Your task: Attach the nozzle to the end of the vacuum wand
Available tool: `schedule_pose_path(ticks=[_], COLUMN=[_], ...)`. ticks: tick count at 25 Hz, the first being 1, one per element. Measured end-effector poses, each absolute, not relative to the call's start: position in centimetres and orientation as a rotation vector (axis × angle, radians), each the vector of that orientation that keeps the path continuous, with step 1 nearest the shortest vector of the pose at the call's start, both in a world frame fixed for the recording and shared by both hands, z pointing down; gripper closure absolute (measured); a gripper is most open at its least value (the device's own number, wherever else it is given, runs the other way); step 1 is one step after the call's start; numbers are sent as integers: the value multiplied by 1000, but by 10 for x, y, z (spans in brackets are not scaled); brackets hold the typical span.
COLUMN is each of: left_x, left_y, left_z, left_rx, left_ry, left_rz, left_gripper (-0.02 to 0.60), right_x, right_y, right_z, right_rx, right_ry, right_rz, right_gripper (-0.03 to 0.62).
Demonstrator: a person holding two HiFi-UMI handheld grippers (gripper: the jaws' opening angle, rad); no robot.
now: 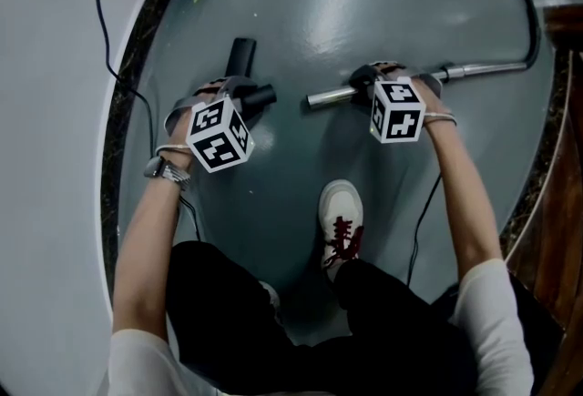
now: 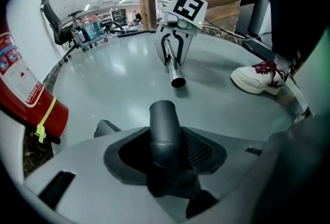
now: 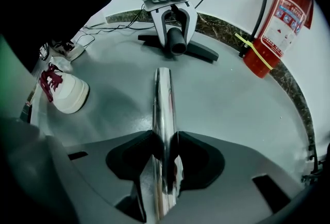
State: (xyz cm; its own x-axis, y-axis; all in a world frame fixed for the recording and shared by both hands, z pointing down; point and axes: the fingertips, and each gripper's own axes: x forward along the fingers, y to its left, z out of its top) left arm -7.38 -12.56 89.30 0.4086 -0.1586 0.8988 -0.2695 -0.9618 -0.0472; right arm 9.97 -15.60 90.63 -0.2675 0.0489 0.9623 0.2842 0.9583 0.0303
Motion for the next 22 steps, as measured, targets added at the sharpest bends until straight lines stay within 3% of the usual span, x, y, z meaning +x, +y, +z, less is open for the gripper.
schedule_pose_path(ticks=[22], left_x=[-55], left_y=[-111], left_z=[849], left_rx=[2609], left_ry=[-320], left_rz=[1468], left_gripper=[391], right_x=[76], right_y=[-161], right_z=[855], right_rx=[-195], right_ry=[-1914], right_rz=[-280], right_gripper=[428])
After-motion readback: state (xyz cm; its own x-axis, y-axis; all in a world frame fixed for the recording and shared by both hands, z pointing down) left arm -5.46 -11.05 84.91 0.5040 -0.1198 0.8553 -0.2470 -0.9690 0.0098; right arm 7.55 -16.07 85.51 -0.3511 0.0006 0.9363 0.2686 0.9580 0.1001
